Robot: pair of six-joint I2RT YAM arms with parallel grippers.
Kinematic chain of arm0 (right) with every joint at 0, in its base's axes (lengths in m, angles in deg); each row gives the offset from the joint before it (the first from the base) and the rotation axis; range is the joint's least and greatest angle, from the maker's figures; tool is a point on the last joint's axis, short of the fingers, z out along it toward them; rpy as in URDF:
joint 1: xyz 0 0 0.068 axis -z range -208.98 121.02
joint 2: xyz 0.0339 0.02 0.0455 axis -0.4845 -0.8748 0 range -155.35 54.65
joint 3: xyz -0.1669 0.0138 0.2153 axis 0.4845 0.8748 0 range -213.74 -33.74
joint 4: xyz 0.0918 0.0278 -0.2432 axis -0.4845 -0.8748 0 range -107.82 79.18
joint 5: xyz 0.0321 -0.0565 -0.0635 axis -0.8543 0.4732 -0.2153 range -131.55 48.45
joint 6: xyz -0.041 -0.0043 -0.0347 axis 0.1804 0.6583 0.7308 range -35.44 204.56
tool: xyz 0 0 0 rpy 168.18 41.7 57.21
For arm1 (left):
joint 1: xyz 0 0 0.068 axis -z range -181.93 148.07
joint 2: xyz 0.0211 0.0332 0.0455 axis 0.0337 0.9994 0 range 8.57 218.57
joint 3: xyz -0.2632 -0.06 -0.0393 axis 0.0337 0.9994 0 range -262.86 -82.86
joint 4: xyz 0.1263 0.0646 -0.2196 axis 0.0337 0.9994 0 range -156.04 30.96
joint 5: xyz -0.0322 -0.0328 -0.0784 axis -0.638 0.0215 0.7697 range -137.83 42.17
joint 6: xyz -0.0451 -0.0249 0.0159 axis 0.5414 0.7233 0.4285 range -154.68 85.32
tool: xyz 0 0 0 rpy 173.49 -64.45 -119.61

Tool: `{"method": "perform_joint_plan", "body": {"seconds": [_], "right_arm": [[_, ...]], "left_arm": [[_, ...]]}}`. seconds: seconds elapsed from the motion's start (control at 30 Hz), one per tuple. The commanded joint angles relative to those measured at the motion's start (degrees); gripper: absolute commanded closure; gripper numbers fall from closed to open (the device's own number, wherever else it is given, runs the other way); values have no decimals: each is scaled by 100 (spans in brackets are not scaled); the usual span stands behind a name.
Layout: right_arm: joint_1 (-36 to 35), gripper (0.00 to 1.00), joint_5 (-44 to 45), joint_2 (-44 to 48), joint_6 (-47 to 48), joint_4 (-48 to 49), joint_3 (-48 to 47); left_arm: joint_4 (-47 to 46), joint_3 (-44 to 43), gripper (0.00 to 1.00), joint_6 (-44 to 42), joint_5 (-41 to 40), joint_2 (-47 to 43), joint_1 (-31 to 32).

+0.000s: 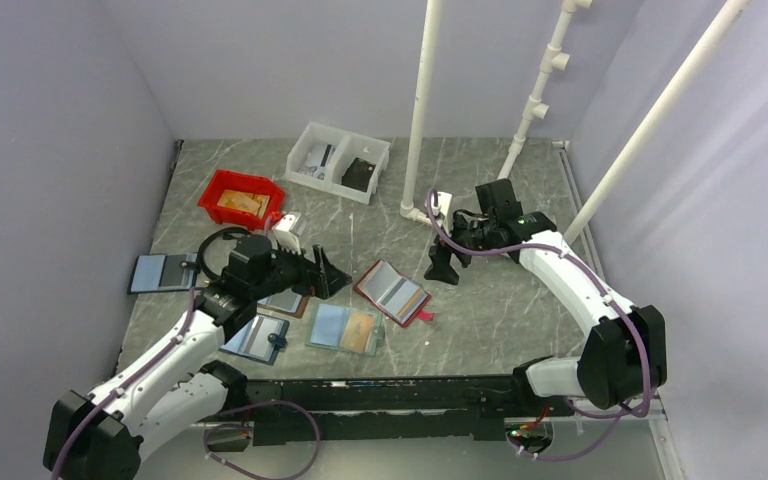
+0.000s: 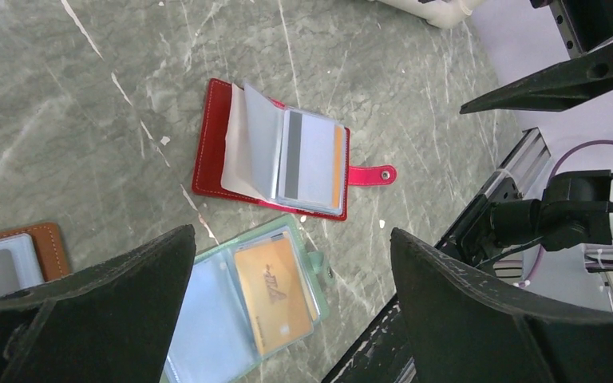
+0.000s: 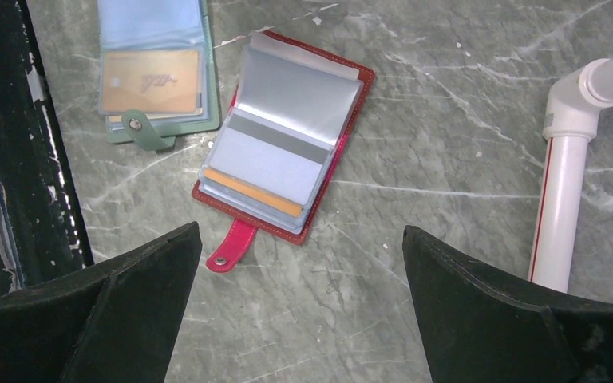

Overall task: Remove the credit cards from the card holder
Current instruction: Remove the credit card from the card holder.

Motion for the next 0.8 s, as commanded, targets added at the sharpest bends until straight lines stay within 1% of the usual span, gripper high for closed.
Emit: {"method": "perform_joint_plan", "body": {"seconds": [0.0,0.2,0.5,0.77], "right_arm": [[-87,0,17,-36,-32,111,-64],[-108,0,63,-91,-38,101,-69],[-113,0,102,-126,-39,110,-56],[-108,0,113,-157,-45,123,-47]], "left_arm": [[-327,11,4,87,-139,50,139],[-253,-25,4,-56,-511,207,495],[-327,47,5,-75,-780,230,782],[-586,76,5,-279,-1001,227,965]]}}
